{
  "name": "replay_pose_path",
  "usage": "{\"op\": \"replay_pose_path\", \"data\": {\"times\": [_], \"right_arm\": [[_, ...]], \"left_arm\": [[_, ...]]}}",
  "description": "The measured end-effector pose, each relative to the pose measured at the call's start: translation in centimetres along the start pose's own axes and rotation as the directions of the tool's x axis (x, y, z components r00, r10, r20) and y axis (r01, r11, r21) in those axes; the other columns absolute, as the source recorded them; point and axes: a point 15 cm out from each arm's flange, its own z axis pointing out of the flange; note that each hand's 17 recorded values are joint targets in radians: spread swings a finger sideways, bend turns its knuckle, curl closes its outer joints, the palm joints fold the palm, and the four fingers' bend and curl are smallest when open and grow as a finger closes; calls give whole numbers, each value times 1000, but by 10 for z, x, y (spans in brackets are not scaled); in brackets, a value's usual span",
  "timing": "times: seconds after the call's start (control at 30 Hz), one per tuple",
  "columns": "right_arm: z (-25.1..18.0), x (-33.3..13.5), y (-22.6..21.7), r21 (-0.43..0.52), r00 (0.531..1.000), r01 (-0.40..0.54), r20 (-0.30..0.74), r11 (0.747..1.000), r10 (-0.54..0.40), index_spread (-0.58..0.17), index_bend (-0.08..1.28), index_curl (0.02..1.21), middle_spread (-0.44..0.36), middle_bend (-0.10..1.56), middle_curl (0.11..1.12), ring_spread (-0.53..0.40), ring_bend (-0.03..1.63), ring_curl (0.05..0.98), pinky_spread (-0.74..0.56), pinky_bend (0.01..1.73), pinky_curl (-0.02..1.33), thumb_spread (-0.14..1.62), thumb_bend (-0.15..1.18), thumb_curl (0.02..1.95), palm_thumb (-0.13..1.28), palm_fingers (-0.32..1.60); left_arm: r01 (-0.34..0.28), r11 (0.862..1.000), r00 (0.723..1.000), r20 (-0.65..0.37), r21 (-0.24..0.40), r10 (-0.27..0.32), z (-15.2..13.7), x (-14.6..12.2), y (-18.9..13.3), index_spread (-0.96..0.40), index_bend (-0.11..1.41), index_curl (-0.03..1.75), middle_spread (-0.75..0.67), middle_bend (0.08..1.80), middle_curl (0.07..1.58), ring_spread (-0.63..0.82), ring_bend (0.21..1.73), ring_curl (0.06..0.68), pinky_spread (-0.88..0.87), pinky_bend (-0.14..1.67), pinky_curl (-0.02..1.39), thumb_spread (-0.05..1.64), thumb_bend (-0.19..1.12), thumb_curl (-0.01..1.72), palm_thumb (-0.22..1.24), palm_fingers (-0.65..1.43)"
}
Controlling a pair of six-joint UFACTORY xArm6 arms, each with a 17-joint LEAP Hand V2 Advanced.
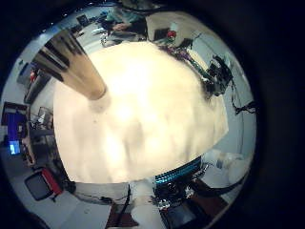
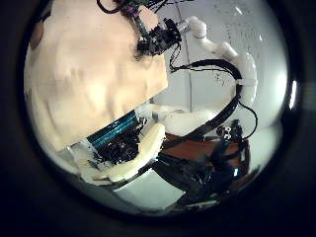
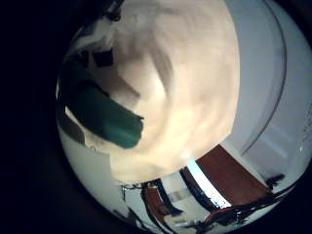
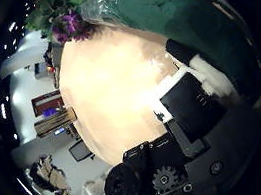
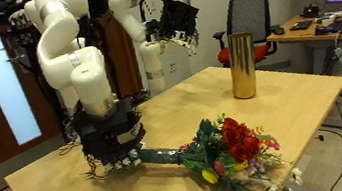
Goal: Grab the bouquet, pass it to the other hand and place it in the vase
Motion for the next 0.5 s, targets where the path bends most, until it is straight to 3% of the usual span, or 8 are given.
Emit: {"op": "replay_pose_path", "data": {"times": [0.2, 0.5], "right_arm": [[-39, -6, 6, 63, 997, 24, 73, 998, -29, -387, 871, 1123, -186, 1266, 876, -207, 1423, 643, -195, 1480, 580, 963, 14, 668, 1198, 1113], [-114, -23, 44, 97, 941, 98, 315, 990, -124, -374, 873, 1154, -166, 1304, 844, -201, 1430, 647, -188, 1436, 643, 832, -6, 772, 1231, 1120]], "left_arm": [[7, 1000, 1000, -1, 0, -7, 0, -2, -2, 306, 163, 295, 476, 218, 324, 592, 482, 203, 543, 195, 313, 928, -30, 308, 373, 84], [17, 999, 1000, 10, 27, -17, -12, 0, -7, 309, 167, 295, 476, 216, 323, 597, 486, 206, 540, 197, 312, 928, -30, 309, 373, 86]]}}
